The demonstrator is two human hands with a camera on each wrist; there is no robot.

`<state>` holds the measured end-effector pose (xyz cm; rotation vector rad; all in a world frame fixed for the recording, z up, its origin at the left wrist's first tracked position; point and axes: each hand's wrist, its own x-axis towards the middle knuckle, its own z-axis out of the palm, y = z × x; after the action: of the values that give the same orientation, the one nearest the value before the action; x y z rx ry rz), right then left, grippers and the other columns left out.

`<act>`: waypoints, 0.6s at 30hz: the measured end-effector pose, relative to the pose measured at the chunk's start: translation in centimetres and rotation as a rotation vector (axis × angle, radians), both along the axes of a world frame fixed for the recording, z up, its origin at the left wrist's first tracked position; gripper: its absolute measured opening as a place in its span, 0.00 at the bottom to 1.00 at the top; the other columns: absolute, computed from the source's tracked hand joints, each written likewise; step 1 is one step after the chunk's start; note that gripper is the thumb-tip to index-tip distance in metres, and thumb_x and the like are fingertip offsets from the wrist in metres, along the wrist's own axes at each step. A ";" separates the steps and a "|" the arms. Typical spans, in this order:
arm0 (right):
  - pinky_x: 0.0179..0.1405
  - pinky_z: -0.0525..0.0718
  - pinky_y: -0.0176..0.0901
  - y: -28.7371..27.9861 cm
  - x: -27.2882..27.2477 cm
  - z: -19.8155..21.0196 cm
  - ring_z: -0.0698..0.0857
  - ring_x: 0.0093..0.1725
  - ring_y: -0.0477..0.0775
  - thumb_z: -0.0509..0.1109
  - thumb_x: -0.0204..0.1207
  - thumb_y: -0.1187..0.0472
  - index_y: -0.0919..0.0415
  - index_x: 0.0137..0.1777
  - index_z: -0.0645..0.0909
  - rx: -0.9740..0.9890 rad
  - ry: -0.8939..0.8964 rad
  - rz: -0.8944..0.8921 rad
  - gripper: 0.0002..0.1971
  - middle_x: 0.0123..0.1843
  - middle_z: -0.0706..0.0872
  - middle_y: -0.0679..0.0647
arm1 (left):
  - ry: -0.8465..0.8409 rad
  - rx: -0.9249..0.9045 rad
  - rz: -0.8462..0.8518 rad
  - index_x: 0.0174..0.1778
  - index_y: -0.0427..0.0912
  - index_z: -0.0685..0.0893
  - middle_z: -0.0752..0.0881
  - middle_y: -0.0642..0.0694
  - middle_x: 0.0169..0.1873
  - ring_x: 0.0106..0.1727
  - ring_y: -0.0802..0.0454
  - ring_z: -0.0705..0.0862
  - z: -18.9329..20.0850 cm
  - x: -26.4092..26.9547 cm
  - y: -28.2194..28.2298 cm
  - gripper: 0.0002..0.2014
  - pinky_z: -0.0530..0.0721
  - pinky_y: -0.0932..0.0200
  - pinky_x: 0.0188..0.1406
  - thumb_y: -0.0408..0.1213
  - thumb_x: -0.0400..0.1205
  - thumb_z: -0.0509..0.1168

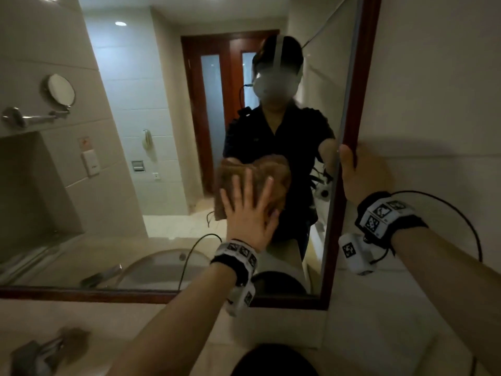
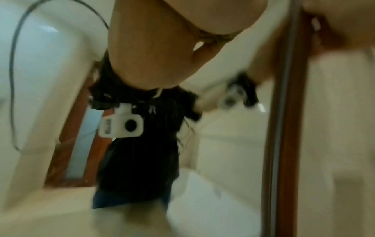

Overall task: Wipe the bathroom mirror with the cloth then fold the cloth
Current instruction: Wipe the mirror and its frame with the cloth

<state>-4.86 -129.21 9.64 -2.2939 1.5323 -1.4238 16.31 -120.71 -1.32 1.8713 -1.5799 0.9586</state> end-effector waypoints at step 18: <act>0.39 0.78 0.48 0.1 -0.9 -4.3 0.79 0.36 0.59 0.45 0.86 0.44 0.62 0.55 0.78 0.083 0.104 0.036 0.26 0.40 0.83 0.60 | 0.066 -0.176 -0.049 0.86 0.53 0.55 0.49 0.40 0.85 0.86 0.37 0.45 2.6 -5.1 -3.6 0.37 0.36 0.30 0.80 0.61 0.81 0.56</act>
<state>-5.75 -129.16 5.34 -2.3683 1.5365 -1.2267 11.17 -124.32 1.24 1.7184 -1.4475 0.9714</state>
